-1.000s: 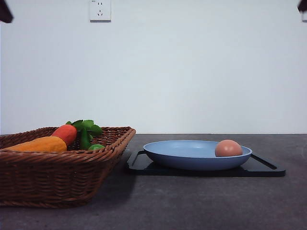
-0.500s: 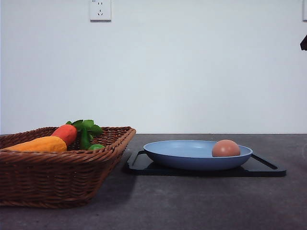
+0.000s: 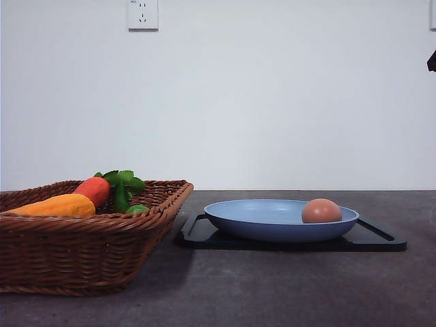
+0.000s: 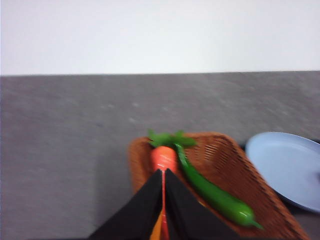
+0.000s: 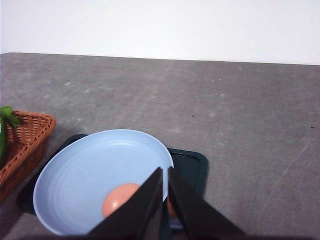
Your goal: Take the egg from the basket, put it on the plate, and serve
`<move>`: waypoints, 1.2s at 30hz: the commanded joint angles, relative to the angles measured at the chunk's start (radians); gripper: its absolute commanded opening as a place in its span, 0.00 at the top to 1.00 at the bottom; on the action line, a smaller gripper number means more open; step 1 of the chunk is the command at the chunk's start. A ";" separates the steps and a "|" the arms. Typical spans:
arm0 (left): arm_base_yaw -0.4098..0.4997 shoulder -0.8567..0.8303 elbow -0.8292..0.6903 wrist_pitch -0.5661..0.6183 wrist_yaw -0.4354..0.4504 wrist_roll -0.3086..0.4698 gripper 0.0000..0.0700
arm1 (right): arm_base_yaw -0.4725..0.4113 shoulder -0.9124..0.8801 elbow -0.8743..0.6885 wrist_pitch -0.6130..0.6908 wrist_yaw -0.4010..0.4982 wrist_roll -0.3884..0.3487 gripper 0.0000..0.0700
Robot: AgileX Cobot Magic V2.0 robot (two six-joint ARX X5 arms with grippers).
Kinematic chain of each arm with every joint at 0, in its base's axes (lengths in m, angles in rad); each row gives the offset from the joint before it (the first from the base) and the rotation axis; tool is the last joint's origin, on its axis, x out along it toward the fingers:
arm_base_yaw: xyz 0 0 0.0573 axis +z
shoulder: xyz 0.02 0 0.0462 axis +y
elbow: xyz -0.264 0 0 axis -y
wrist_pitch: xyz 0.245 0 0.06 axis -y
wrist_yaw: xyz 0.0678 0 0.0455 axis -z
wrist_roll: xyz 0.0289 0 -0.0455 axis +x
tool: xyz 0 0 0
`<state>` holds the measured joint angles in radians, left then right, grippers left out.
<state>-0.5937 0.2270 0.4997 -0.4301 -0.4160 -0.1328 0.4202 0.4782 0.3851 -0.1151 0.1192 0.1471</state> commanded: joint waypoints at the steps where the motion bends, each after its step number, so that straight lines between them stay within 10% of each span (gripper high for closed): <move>1: 0.052 -0.043 0.007 0.006 -0.003 0.046 1.00 | 0.008 0.002 0.002 0.010 0.006 0.013 1.00; 13: 0.465 -0.222 -0.208 0.087 -0.001 0.032 1.00 | 0.008 0.002 0.002 0.011 0.006 0.013 1.00; 22: 0.505 -0.224 -0.435 0.272 0.054 -0.019 1.00 | 0.008 0.002 0.002 0.011 0.007 0.013 1.00; 36: 0.505 -0.224 -0.497 0.252 0.285 -0.090 1.00 | 0.008 0.002 0.002 0.011 0.013 0.013 1.00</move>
<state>-0.0891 0.0051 0.0311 -0.1733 -0.1360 -0.1833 0.4202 0.4782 0.3851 -0.1154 0.1280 0.1471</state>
